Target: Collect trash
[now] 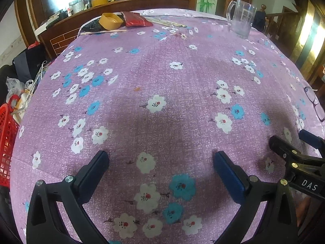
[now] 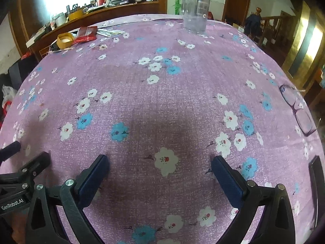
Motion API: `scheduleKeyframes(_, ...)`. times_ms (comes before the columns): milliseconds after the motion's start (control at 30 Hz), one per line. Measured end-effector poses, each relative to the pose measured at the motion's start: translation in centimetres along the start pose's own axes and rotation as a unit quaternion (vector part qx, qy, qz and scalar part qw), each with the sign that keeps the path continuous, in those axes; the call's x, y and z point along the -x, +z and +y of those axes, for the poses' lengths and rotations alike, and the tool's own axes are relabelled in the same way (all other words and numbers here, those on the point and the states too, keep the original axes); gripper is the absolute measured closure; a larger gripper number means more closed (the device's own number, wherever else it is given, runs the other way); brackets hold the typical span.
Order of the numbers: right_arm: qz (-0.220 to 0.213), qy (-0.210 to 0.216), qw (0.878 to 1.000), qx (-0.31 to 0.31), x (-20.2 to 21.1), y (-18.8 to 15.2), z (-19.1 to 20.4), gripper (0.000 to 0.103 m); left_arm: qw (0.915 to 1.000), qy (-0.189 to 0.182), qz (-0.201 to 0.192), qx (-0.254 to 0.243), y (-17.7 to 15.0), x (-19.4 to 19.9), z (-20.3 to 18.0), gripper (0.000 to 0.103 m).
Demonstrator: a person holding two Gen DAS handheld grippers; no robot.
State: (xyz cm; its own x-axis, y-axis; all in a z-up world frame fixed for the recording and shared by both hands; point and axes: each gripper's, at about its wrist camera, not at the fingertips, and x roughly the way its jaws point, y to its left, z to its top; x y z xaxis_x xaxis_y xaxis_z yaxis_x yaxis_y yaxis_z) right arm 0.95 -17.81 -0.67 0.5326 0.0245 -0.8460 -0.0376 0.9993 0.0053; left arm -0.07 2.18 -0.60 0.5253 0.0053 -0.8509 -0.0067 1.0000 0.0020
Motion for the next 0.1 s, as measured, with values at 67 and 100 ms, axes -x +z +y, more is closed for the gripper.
scheduleKeyframes(67, 0.000, 0.000, 1.000, 0.000, -0.01, -0.11, 0.03, 0.000, 1.0000, 0.000, 0.000, 0.000, 0.11, -0.04, 0.03, 0.000)
scheduleKeyframes(100, 0.000, 0.000, 1.000, -0.001, 0.00, -0.14, -0.03, 0.000, 1.0000, 0.000, 0.000, 0.000, 0.11, -0.01, 0.13, 0.000)
